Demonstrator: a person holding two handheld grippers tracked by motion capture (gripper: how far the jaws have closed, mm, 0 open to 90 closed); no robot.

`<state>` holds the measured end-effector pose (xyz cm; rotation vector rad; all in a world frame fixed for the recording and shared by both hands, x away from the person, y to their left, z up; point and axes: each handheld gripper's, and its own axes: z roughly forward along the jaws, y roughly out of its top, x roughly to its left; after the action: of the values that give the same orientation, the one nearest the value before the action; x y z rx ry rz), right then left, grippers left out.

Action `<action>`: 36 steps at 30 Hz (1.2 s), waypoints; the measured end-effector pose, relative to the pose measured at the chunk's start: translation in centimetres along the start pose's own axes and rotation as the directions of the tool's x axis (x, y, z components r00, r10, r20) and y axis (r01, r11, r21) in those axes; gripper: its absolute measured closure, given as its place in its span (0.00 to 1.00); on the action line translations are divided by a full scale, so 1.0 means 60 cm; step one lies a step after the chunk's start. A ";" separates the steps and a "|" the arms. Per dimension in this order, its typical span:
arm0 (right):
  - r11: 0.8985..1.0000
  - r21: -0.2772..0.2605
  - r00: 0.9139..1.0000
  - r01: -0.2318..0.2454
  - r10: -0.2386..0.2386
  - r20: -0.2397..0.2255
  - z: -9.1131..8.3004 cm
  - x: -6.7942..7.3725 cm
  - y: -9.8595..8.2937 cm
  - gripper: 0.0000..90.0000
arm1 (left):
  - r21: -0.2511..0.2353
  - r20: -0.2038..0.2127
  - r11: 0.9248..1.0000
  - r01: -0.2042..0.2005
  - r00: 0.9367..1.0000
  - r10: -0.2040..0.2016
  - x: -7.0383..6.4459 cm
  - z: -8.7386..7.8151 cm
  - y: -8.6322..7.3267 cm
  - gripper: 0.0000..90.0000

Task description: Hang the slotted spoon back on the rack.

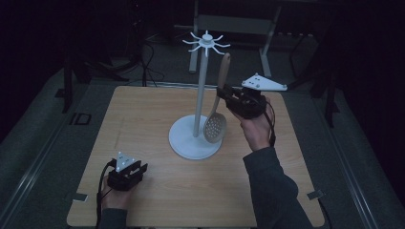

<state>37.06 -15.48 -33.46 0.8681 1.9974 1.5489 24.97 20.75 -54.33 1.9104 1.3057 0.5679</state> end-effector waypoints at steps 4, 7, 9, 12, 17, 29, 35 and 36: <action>1.000 -0.003 1.000 -0.011 0.011 0.005 0.002 0.001 0.005 0.83 | 0.000 -0.001 1.000 0.002 1.000 -0.002 0.000 0.000 0.000 0.76; 1.000 -0.002 1.000 -0.009 0.009 0.000 0.003 0.000 0.008 0.83 | 0.000 -0.001 1.000 0.001 1.000 -0.001 0.000 0.000 0.000 0.76; 1.000 -0.003 1.000 -0.008 0.008 -0.003 0.004 0.001 0.009 0.83 | 0.000 -0.001 1.000 0.001 1.000 -0.001 0.000 0.000 0.000 0.76; 1.000 0.003 1.000 -0.003 0.003 -0.002 0.006 0.001 0.010 0.83 | 0.001 0.000 1.000 0.000 1.000 0.000 0.000 0.000 0.000 0.76; 1.000 0.014 1.000 -0.007 0.007 -0.003 0.011 0.000 0.012 0.83 | 0.000 -0.001 1.000 0.002 1.000 -0.002 0.000 0.000 0.000 0.76; 1.000 0.025 1.000 -0.012 0.012 -0.005 0.025 0.004 0.019 0.83 | 0.002 0.000 1.000 0.002 1.000 -0.002 0.000 0.000 0.000 0.76; 0.999 0.035 1.000 -0.015 0.015 -0.002 0.034 0.008 0.024 0.83 | 0.002 0.000 1.000 0.003 1.000 -0.003 0.000 0.000 0.000 0.76; 0.999 0.037 1.000 -0.015 0.015 -0.002 0.036 0.008 0.025 0.83 | 0.003 0.001 1.000 0.002 1.000 -0.002 0.000 0.000 0.000 0.76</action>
<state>38.49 -13.44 -32.58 0.8987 2.0318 1.5261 24.96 20.78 -54.35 1.9110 1.3089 0.5642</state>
